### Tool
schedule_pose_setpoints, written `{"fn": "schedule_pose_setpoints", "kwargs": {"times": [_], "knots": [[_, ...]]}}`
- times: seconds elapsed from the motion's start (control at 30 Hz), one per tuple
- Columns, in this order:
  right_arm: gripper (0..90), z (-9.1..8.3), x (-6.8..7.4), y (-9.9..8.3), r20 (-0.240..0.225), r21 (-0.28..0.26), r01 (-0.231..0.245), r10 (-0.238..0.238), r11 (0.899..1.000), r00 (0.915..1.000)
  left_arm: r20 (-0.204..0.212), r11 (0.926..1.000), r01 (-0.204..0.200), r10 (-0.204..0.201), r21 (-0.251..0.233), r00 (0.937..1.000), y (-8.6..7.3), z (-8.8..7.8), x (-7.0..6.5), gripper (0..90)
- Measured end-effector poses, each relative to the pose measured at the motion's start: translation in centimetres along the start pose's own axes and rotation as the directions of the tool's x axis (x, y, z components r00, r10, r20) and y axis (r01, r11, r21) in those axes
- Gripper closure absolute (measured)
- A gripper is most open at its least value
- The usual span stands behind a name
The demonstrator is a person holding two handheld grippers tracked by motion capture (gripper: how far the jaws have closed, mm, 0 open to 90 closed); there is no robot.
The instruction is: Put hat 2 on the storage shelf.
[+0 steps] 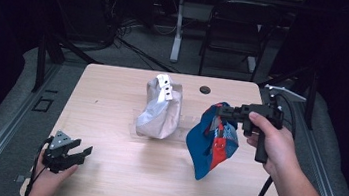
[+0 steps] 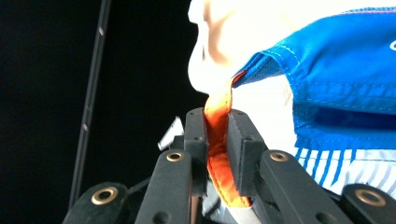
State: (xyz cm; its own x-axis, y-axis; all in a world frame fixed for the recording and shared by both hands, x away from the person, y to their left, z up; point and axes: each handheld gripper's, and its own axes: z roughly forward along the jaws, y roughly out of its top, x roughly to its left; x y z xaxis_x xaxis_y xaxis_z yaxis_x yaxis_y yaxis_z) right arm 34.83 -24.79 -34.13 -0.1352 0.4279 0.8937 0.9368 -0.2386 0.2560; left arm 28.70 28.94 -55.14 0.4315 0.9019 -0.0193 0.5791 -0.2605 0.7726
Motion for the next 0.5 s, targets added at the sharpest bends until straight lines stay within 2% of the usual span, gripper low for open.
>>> {"fn": "schedule_pose_setpoints", "kwargs": {"times": [0.1, 0.23, 0.5], "knots": [[79.0, -0.6, 0.8, 1.0, -0.012, -0.053, 0.001, -0.001, 0.999, 0.9999, -0.001, 1.0000, -0.001, 0.001, 0.001, 1.0000, 0.0, 0.0, 0.0, 46.2], [79.0, -1.0, 1.6, 2.3, -0.035, -0.098, 0.001, -0.005, 0.995, 0.9994, 0.002, 0.9999, -0.007, 0.007, 0.012, 1.0000, 0.0, -0.1, 0.1, 46.2], [79.0, 0.0, 2.5, 4.7, -0.012, -0.165, 0.011, -0.014, 0.986, 0.9998, 0.008, 0.9999, -0.006, 0.006, 0.016, 0.9999, 0.1, -0.1, 0.2, 46.2]]}}
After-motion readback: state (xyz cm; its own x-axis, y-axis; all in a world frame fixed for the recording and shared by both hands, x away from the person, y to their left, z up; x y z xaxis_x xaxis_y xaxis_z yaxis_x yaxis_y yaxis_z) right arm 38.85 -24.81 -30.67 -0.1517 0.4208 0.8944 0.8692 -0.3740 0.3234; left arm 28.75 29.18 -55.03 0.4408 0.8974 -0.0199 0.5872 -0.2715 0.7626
